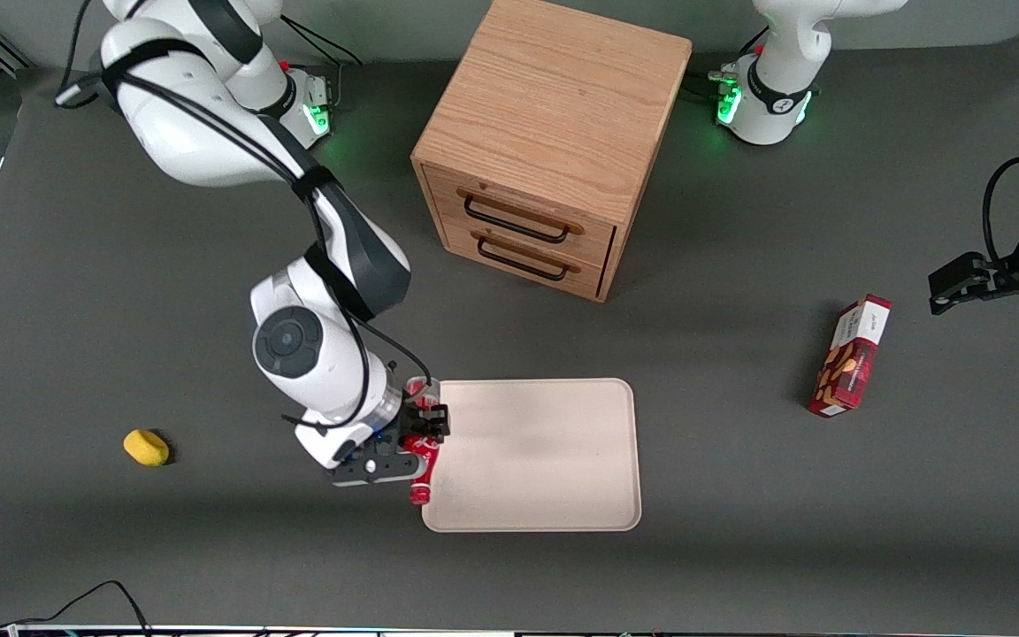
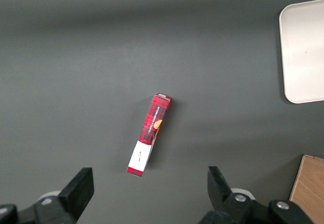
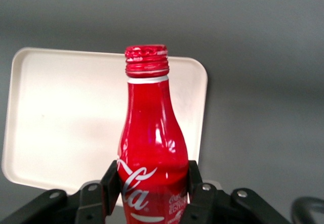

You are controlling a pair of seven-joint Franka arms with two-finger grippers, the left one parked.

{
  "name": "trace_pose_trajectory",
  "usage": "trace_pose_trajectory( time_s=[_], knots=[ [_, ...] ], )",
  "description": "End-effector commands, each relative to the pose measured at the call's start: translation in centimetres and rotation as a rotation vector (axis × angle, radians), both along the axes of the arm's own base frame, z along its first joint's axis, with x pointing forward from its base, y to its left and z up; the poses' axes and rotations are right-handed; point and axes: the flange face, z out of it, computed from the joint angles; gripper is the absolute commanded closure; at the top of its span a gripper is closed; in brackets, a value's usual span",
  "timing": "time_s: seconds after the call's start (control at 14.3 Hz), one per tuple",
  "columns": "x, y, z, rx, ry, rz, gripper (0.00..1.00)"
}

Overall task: Place coke bottle on tray
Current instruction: 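Lift the bottle and carry it over the cream tray, then lower the bottle onto the tray and open the right gripper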

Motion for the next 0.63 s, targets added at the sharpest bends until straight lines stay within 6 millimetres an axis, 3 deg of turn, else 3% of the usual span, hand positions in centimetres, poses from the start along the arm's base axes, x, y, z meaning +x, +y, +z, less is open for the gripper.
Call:
trace_pose_trajectory(
  time_s=[0.0,0.21,0.42,0.56],
  knots=[
    [0.0,3.0,-4.7,0.016,-0.021,0.095,1.0],
    [-0.2,3.1,-9.0,0.065,0.041,0.031,1.0],
    [0.0,2.4,-10.2,0.053,0.052,0.02,1.0],
    [0.1,2.3,-10.8,0.057,0.047,0.016,0.91]
  ],
)
